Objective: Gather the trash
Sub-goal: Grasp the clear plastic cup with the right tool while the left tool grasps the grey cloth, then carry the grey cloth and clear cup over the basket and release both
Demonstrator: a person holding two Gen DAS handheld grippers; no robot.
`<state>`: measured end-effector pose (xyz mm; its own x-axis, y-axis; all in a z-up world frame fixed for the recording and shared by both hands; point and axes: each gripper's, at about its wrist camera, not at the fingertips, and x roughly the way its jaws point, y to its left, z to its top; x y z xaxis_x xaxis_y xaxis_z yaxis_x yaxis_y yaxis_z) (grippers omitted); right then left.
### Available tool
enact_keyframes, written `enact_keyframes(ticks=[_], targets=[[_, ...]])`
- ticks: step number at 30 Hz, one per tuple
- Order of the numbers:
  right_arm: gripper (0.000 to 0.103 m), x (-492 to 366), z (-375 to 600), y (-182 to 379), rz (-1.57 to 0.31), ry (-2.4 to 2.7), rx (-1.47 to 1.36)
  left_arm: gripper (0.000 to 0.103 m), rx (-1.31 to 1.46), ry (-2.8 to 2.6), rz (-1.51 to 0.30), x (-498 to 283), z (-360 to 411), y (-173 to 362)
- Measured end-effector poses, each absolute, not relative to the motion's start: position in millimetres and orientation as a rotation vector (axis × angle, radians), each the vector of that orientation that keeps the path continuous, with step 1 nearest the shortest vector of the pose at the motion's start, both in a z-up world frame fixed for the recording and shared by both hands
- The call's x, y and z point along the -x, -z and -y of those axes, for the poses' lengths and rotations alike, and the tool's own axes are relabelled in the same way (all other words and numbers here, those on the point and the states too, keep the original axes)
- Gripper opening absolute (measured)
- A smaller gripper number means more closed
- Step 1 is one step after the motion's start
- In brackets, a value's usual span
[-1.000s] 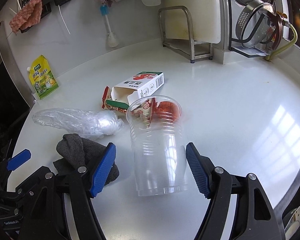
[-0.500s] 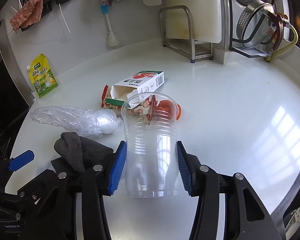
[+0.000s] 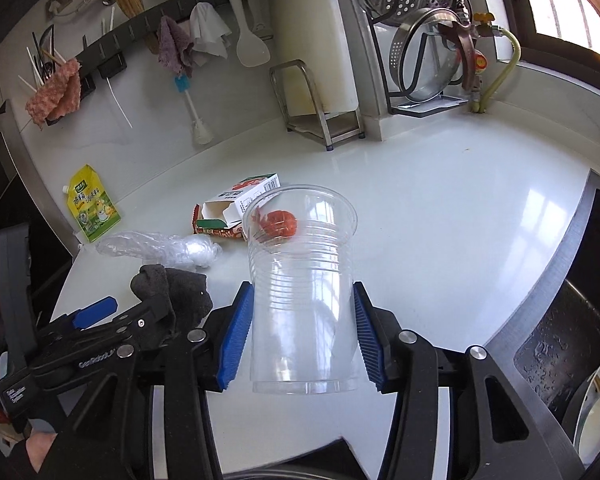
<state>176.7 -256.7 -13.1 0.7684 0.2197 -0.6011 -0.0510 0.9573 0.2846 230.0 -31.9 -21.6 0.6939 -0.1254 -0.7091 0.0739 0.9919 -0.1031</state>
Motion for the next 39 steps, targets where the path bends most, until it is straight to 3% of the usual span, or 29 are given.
enact_keyframes(ticks=[8, 12, 18, 39], targets=[[0.048, -165, 268, 22, -0.683, -0.166, -0.292, 0.092, -0.003, 0.08, -0.849, -245, 53, 31], [0.048, -160, 268, 24, -0.681, -0.168, -0.298, 0.06, -0.016, 0.095, -0.861, -246, 55, 33], [0.048, -150, 265, 28, -0.693, -0.169, -0.305, 0.032, 0.024, 0.154, -0.852, -236, 50, 30], [0.048, -29, 247, 29, -0.687, -0.169, -0.305, 0.031, -0.122, 0.13, -0.721, -84, 28, 1]])
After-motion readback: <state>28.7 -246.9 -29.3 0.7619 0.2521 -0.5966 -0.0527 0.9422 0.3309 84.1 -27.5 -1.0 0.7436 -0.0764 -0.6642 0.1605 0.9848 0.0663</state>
